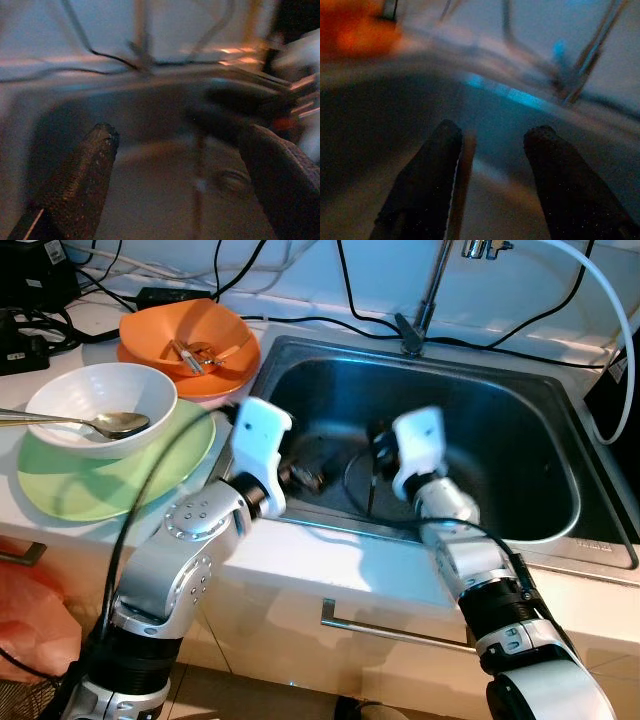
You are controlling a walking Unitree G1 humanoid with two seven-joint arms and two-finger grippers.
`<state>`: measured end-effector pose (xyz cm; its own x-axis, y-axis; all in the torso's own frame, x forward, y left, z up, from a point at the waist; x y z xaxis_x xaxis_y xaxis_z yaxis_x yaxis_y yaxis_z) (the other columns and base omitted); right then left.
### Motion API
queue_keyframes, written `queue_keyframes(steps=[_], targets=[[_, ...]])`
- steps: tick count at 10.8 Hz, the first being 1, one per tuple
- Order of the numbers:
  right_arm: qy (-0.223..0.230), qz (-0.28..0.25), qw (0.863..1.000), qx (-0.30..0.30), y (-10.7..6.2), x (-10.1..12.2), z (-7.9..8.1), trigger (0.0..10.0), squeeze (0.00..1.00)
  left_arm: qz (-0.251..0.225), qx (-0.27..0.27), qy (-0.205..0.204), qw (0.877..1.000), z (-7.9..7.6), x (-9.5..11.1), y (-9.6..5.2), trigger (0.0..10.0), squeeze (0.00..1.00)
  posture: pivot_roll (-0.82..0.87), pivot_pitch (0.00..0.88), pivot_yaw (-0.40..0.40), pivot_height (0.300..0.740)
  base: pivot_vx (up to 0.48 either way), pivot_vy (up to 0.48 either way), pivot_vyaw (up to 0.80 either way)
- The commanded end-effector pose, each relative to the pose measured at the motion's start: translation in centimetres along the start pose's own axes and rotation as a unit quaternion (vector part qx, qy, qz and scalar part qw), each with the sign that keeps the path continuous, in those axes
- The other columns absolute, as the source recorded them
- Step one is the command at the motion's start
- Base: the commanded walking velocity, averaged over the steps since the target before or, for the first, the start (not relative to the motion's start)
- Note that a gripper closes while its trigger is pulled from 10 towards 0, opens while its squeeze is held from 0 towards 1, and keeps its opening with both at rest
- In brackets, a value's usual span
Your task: Kitchen organization
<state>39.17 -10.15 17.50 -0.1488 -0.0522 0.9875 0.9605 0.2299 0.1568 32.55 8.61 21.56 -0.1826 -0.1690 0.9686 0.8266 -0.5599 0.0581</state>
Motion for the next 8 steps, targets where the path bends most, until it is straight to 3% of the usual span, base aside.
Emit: queue_keyframes(steps=[1,4,6,8], targets=[[0.016,-0.044,0.999,-0.022,-0.1,1.7,-0.9,10.0,1.00,-0.019,0.029,0.013,0.999,0.6,0.9,0.0,10.0,0.00,0.09,0.102,-0.083,0.740,0.000,0.000,0.00],[0.063,-0.148,0.986,-0.035,-0.2,6.9,-1.5,10.0,1.00,-0.053,0.107,0.036,0.992,3.0,2.0,-0.3,10.0,0.00,0.08,0.093,-0.082,0.740,0.000,0.000,0.00],[0.070,-0.159,0.985,-0.021,-0.2,7.7,-0.9,10.0,1.00,-0.061,0.165,0.053,0.983,4.7,2.5,-0.8,10.0,0.00,0.09,0.087,-0.083,0.740,0.000,0.000,0.00],[0.112,-0.142,0.983,0.003,-0.3,7.5,-0.2,10.0,1.00,-0.062,0.255,0.110,0.959,6.5,3.0,-2.2,10.0,0.00,0.10,0.083,-0.082,0.740,0.000,0.000,0.00]])
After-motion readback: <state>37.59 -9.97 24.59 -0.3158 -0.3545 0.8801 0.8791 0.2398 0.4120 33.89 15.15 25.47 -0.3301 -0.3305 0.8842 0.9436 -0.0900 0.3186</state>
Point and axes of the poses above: a point about 5 cm out from each wrist's last joint towards the gripper, its own y axis pointing out of the wrist towards the gripper, its own x axis along the axis of the wrist's last joint, z = x × y, the point moved 3 cm from there along y, pointing out of the wrist towards the gripper, and after that the axes turned 10 degrees about y, right-handed, at the moved point
